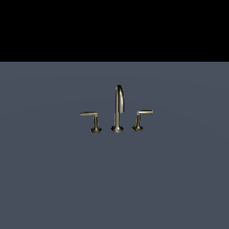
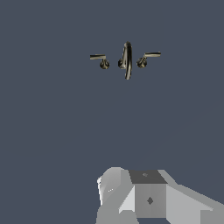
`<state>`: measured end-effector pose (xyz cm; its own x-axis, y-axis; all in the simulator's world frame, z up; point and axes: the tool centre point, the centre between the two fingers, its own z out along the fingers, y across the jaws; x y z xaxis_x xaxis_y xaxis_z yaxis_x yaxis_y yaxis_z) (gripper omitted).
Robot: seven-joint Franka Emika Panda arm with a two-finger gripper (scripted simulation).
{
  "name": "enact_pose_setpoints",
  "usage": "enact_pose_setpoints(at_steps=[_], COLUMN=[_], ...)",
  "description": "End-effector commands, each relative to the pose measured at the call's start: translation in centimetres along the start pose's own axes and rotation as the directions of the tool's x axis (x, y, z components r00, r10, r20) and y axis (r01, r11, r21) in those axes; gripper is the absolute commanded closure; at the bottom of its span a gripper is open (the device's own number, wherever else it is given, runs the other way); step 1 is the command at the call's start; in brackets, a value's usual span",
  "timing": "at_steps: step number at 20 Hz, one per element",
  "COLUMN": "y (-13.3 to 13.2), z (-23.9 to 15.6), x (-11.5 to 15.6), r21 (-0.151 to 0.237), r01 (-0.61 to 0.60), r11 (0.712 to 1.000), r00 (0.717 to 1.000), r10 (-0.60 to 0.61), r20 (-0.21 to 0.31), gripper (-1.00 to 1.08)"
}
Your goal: Turn on the faucet by rotating a designated handle.
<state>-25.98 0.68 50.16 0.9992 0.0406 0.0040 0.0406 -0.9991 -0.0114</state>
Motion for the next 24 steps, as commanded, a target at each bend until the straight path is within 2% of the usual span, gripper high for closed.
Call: enact_pose_setpoints(at_steps=[1, 12, 18, 24], y=[0.0, -1.3, -1.1, -0.6], z=[0.0, -0.6, -0.4, 0.2], x=[0.0, 0.6, 1.3, 3.6], r21=[0.000, -0.020, -0.019, -0.019], r01=[0.000, 0.064, 0.037, -0.037], r11=[1.000, 0.998, 0.999, 0.999], r00=[1.000, 0.998, 0.999, 0.999], r10=[0.000, -0.064, -0.037, 0.036], r20=[0.000, -0.009, -0.009, -0.010], gripper=[1.08, 1.08, 1.08, 1.08])
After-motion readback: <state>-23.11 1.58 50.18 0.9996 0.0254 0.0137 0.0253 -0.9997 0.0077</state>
